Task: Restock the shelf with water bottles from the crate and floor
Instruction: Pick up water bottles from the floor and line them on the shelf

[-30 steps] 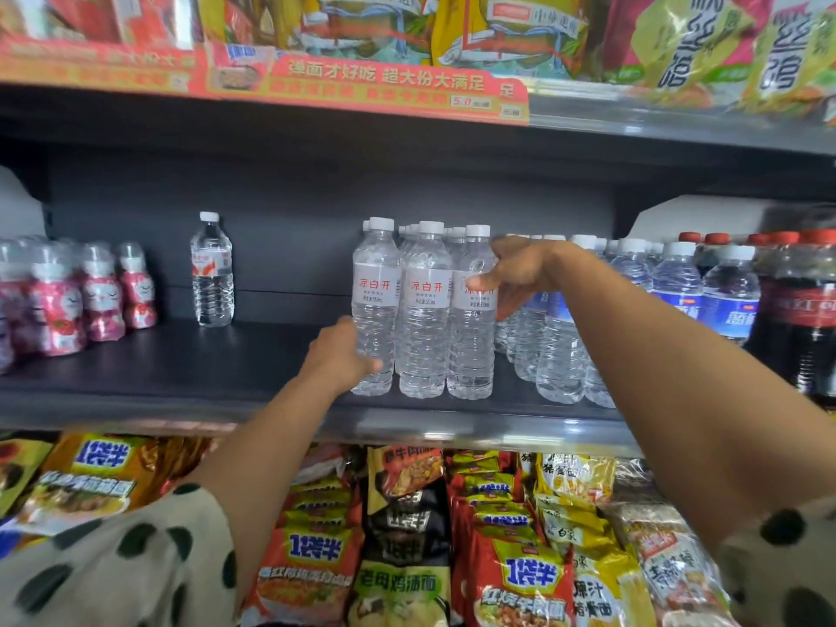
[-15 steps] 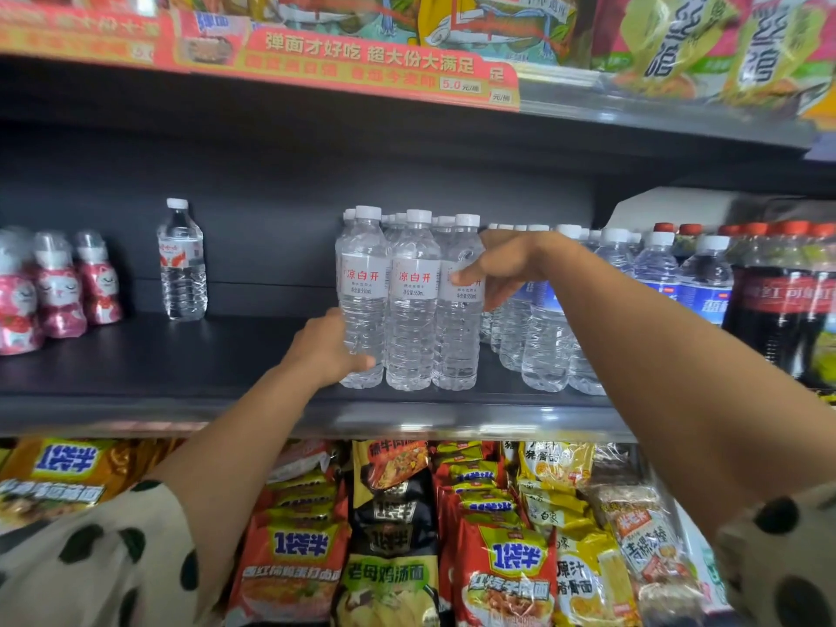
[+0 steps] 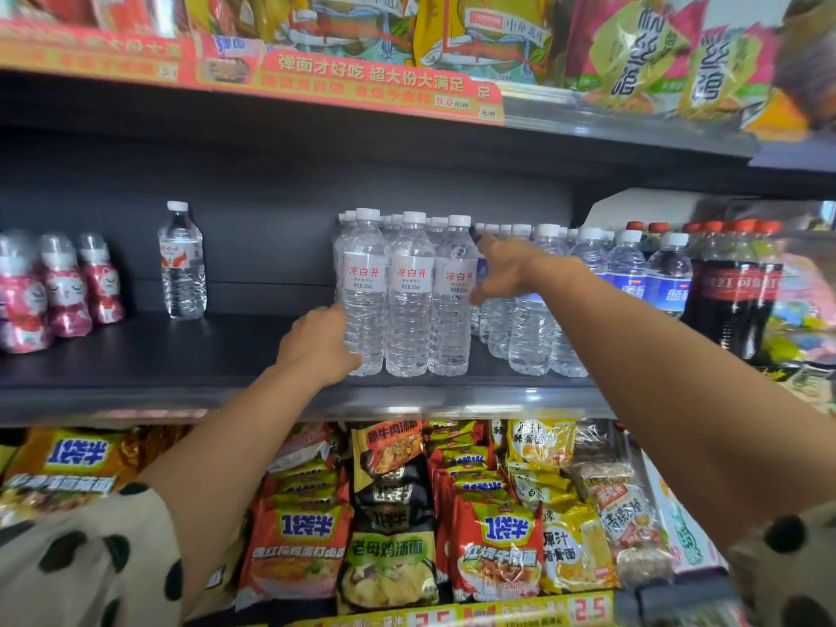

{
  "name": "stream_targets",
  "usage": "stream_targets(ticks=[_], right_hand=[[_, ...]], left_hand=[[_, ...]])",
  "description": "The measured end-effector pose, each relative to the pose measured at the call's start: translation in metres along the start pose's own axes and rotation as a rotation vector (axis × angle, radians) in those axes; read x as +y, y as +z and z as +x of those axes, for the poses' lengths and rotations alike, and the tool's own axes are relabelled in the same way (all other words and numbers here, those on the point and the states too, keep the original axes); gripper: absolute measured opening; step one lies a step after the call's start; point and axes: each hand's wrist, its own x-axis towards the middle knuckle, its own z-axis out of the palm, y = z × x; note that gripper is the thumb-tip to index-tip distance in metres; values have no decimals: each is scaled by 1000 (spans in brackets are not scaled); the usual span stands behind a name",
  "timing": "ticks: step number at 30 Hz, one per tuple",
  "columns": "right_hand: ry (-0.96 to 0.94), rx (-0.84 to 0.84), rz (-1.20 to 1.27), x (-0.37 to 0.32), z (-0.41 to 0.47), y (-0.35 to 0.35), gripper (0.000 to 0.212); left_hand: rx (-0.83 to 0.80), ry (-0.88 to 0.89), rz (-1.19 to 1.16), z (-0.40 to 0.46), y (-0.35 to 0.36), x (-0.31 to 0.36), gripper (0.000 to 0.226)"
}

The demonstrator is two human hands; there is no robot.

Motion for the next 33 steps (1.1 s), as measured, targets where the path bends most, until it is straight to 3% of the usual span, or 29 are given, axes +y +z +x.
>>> stream_targets(ticks=[10,14,19,27,33], right_hand=[[-56,-64,-116,-18,-100,75,65],[-113,-91,-134,-24,-150,124,70],[-161,-133,-105,-16,-199,192,65],[-175,-380,-60,22,-255,324,76],[-133,-608,4,25,-313,439,65]], left_hand=[[-136,162,120,-63,29,23,35],[-224,235,144,-100,59,33,20],[-351,266,229,-135,119,35,42],[-632,236,238,-202,233,24,42],[-847,173,171,-282,330,-9,37]])
